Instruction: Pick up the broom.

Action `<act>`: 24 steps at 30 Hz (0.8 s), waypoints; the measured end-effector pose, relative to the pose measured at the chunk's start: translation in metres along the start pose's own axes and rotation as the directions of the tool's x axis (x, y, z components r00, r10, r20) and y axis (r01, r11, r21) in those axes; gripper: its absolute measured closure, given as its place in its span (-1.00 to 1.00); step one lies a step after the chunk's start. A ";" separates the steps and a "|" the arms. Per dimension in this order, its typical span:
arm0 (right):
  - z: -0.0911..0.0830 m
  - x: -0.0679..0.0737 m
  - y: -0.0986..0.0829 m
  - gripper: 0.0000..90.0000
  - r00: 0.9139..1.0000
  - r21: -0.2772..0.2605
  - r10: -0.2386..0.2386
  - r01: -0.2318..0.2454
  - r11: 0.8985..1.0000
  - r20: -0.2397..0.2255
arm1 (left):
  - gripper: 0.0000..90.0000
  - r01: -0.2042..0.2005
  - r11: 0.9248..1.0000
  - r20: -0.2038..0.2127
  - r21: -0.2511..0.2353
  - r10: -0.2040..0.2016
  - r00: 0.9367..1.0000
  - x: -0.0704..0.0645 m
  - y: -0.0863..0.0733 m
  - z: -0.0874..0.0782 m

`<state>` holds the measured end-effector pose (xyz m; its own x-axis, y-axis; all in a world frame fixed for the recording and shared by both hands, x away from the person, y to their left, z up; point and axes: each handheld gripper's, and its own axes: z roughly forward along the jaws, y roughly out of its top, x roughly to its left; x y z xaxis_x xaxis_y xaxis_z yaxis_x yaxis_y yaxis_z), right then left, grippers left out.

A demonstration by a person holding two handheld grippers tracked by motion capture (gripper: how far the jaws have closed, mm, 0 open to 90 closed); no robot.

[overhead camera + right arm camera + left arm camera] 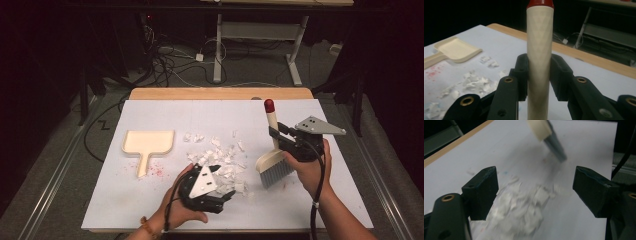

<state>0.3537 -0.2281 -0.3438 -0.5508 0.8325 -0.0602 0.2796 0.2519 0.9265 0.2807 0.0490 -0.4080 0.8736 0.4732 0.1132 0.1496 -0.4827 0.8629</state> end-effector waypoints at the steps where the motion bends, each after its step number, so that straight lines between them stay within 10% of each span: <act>1: -0.001 0.005 0.001 0.57 1.000 -0.009 -0.002 0.002 1.000 -0.013 | -0.57 0.005 1.000 0.008 -0.004 -0.005 1.000 -0.001 0.006 0.007; 12: -0.008 0.052 0.006 0.57 0.990 -0.049 -0.075 0.070 0.996 -0.117 | -0.12 0.147 0.988 0.057 -0.041 -0.144 0.988 0.007 0.023 0.049; 24: -0.025 0.067 0.008 0.55 0.981 -0.104 -0.106 0.090 0.990 -0.164 | 0.40 0.119 0.992 0.109 -0.046 -0.113 0.988 0.019 0.015 0.026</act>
<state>0.2988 -0.1829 -0.3314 -0.6992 0.7084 -0.0966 0.1453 0.2730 0.9510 0.3117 0.0317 -0.4054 0.8965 0.4412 -0.0395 0.2307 -0.3888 0.8920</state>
